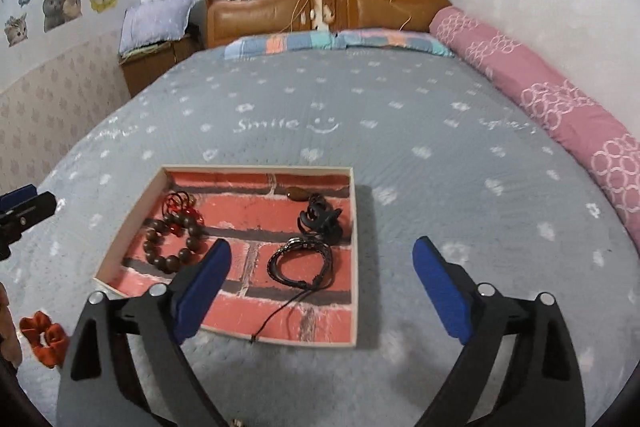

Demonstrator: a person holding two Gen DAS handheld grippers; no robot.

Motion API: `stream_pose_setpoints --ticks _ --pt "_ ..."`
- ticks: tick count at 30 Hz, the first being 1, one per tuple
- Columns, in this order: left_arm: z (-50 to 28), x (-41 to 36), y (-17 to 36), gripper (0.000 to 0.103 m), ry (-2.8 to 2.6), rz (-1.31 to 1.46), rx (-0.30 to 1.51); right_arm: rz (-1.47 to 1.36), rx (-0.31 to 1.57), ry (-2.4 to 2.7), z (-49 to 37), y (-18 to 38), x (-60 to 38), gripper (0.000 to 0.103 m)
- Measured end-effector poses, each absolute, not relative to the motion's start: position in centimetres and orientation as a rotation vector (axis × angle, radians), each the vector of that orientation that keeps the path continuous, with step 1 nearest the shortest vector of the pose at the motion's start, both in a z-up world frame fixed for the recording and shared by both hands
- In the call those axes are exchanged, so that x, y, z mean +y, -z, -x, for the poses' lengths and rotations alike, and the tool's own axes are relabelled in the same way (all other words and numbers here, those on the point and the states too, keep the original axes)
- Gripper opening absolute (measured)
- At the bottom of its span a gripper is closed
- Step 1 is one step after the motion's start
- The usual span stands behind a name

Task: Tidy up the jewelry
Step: 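Withdraw both tools toward the cream scrunchie and white watch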

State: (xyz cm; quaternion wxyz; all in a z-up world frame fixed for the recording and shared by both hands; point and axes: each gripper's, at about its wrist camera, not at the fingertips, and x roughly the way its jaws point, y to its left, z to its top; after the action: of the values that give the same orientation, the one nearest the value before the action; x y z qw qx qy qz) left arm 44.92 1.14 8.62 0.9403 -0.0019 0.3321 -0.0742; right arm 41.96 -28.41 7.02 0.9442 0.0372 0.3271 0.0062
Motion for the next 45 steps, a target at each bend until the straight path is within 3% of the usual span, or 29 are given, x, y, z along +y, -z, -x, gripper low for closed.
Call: stream_pose_setpoints --ticks 8,17,45 --pt "-39.0 3.2 -12.2 0.098 0.124 -0.019 0.633 -0.078 0.627 0.019 -36.6 -10.2 -30.0 0.093" --pt "-33.8 3.0 -12.1 0.098 0.136 -0.019 0.628 -0.032 0.629 0.024 -31.9 -9.2 -29.8 0.093" --pt "-28.8 2.8 3.7 0.098 0.089 0.003 0.772 -0.037 0.727 0.185 -24.1 3.2 -35.6 0.093"
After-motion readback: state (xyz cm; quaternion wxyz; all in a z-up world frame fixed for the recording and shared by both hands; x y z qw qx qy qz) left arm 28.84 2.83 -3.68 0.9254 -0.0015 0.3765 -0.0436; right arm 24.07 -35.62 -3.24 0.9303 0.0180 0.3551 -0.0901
